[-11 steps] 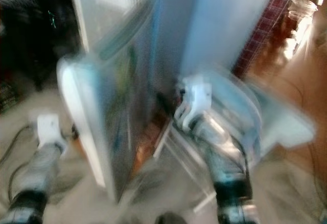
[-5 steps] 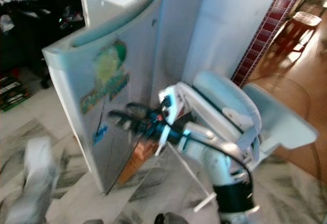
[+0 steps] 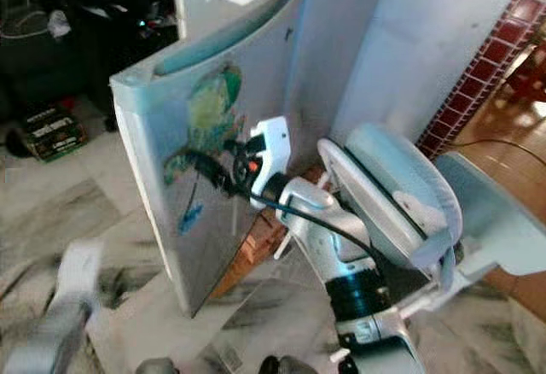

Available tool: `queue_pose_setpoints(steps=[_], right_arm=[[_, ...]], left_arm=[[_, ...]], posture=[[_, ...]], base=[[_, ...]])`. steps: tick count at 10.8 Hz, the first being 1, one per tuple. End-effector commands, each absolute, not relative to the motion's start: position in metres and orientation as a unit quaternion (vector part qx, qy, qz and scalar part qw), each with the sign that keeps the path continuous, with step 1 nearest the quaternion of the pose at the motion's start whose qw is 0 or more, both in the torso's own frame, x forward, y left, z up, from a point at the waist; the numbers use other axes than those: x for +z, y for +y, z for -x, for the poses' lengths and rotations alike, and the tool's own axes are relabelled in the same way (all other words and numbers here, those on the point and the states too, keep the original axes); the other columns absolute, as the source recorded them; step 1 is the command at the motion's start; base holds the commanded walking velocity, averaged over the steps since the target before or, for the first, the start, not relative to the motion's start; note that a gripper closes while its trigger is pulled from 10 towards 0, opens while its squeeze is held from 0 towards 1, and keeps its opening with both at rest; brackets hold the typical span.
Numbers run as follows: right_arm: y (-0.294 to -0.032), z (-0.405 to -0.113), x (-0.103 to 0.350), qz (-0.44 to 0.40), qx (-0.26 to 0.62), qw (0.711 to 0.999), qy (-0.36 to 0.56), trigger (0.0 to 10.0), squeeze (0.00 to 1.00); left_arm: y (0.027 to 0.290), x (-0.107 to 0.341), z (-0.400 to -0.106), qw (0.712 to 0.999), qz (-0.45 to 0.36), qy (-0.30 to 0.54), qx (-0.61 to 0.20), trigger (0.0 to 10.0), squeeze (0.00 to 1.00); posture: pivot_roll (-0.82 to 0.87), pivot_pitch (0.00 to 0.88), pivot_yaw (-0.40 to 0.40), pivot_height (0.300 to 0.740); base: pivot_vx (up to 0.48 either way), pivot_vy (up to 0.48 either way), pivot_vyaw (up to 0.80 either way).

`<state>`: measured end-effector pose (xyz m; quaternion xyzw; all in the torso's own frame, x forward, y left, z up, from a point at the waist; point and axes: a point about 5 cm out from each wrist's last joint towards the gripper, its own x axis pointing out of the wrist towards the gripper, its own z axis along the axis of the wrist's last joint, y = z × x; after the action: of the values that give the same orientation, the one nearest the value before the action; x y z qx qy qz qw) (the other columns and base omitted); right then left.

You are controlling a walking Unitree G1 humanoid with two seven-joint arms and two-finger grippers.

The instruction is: Restocking fridge

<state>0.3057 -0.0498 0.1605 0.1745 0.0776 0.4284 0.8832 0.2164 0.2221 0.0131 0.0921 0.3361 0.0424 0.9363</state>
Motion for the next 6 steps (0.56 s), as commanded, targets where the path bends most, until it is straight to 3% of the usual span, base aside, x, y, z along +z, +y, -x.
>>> queue_pose_setpoints(steps=[1,3,5,6], right_arm=[[-0.050,-0.308,0.165,-0.168,0.427,0.886,0.068,10.0,0.00],[-0.045,-0.311,0.158,-0.166,0.415,0.892,0.069,10.0,0.00],[-0.039,-0.329,0.157,-0.129,0.341,0.929,0.060,10.0,0.00],[-0.035,-0.342,0.163,-0.118,0.301,0.945,0.045,10.0,0.00]], left_arm=[[0.216,0.013,-0.221,0.936,-0.102,0.337,0.020,10.0,0.00],[0.192,0.019,-0.231,0.942,-0.056,0.331,-0.032,10.0,0.00],[0.180,0.016,-0.230,0.930,-0.025,0.362,-0.057,10.0,0.00],[0.170,0.020,-0.227,0.922,-0.007,0.371,-0.107,10.0,0.00]], posture=[[0.17,0.000,-0.067,0.740],[0.17,0.000,-0.062,0.740],[0.16,0.000,-0.060,0.740],[0.17,0.000,-0.064,0.740]], base=[[0.000,0.000,0.00],[0.000,0.000,0.00],[0.000,0.000,0.00],[0.000,0.000,0.00]])
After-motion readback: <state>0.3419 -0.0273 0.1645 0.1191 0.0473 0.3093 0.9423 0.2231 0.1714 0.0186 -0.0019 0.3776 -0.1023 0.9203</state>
